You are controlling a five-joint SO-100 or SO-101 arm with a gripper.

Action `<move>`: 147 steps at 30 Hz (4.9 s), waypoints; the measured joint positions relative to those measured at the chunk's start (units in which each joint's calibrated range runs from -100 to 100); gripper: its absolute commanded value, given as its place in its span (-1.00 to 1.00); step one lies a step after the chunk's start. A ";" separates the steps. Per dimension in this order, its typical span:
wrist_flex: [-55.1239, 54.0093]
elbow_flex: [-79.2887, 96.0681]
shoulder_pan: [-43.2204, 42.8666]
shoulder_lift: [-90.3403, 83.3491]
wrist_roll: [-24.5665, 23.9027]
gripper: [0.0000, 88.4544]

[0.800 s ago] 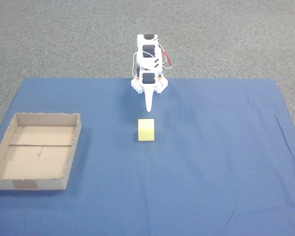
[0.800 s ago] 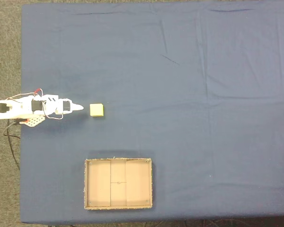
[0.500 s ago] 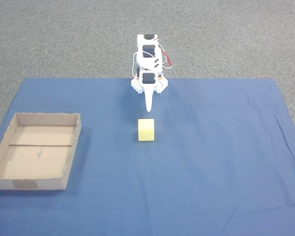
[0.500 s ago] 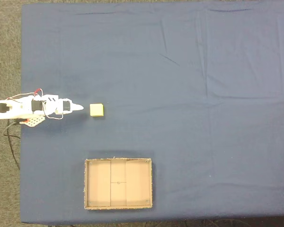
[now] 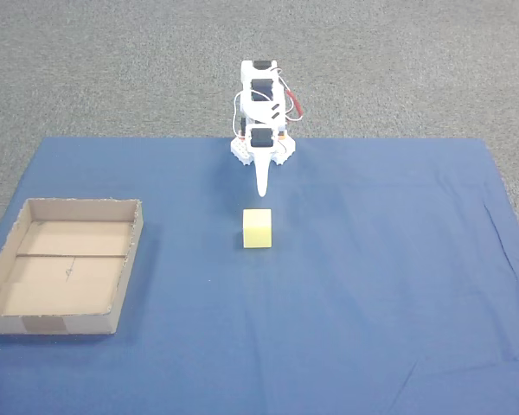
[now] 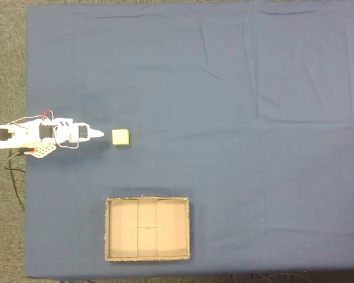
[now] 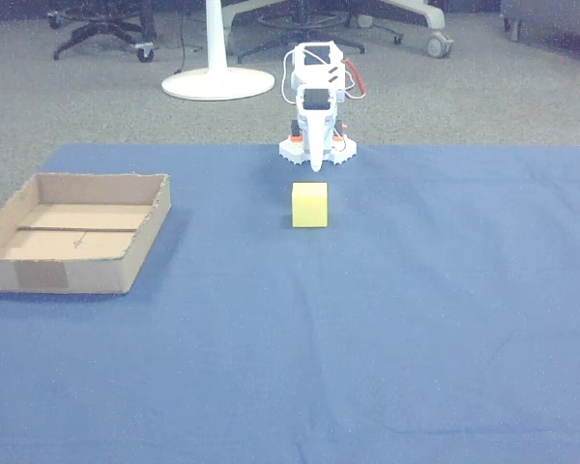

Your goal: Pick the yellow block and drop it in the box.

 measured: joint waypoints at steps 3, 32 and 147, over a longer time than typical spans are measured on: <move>0.00 0.00 0.00 0.00 0.00 -0.53; 25.16 -76.23 2.21 94.20 4.54 0.11; -0.55 -0.09 0.49 0.00 1.03 -1.00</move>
